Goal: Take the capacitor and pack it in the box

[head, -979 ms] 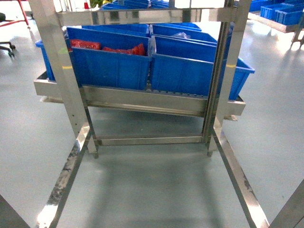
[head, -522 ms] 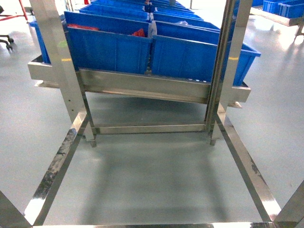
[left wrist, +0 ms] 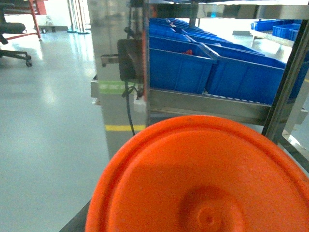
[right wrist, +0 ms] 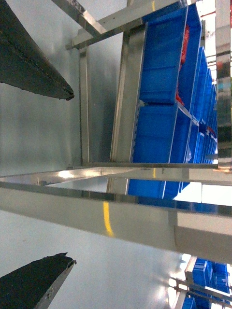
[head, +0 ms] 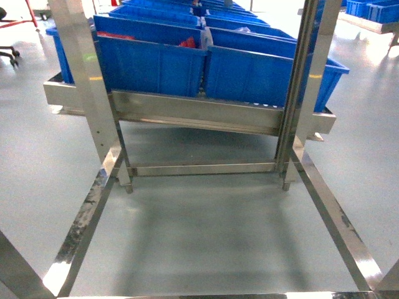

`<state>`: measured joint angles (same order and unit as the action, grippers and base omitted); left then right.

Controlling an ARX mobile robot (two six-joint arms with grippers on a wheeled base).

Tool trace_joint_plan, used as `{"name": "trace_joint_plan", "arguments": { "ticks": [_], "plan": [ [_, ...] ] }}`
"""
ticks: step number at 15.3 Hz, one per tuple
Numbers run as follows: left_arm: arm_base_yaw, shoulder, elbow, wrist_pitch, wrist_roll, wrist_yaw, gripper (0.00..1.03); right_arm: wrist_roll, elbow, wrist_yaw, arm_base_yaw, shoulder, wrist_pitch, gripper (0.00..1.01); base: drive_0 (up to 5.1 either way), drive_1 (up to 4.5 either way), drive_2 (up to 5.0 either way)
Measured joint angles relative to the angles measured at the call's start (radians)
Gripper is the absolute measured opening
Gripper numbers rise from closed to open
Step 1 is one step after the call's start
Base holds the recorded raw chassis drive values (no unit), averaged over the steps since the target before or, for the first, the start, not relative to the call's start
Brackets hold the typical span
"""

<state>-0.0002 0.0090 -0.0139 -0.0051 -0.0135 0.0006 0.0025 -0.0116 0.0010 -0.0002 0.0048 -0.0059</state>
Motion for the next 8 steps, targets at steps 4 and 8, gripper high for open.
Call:
{"name": "trace_joint_plan", "arguments": {
  "ticks": [4,8],
  "plan": [
    [0.0,0.0,0.0,-0.002,0.0,0.0,0.44,0.0,0.0,0.0,0.0,0.0,0.001,0.98,0.0,0.0,0.0],
    [0.0,0.0,0.0,0.001,0.0,0.0,0.44,0.0,0.0,-0.001,0.0,0.0,0.005,0.98,-1.2,0.6,0.6]
  ]
}}
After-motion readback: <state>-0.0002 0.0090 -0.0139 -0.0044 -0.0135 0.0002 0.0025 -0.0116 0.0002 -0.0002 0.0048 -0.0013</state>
